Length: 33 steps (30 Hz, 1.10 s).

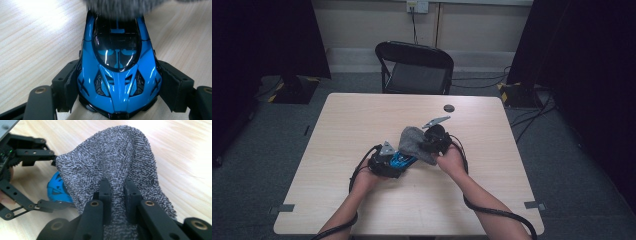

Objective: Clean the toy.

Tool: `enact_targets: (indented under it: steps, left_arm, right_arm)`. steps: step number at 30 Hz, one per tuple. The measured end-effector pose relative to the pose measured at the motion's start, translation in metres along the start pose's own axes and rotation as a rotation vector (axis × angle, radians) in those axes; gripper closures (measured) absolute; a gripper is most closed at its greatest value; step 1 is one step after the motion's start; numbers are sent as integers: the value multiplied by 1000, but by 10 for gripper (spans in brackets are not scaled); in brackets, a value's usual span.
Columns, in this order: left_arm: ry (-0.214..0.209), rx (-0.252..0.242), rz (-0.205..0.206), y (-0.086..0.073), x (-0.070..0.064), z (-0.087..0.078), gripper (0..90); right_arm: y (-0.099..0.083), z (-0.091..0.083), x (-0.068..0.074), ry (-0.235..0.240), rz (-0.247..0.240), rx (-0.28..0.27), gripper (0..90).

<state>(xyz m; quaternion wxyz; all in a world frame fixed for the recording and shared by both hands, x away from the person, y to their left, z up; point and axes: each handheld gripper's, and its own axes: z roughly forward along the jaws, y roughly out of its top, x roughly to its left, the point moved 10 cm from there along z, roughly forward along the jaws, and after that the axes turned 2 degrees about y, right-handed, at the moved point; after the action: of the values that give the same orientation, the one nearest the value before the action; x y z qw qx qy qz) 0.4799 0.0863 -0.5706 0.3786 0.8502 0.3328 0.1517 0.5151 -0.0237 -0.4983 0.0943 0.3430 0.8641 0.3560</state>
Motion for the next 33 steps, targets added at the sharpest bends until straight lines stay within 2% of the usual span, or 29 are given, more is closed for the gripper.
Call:
enact_targets:
  steps: [16, 19, 22, 29, 33]
  left_arm:
    - [5, 0, 4, 0, 1, 0, 258]
    - [5, 1, 5, 0, 1, 0, 258]
    - [5, 0, 5, 0, 1, 0, 258]
    - [5, 1, 5, 0, 1, 0, 258]
    - [5, 0, 4, 0, 1, 0, 258]
  right_arm:
    - [2, 23, 45, 63, -104, 53, 798]
    - [2, 28, 51, 66, -106, 66, 798]
    - [-2, 34, 54, 62, -128, 86, 798]
    - [-7, 40, 54, 69, -107, 100, 798]
    - [-7, 40, 53, 73, -112, 104, 799]
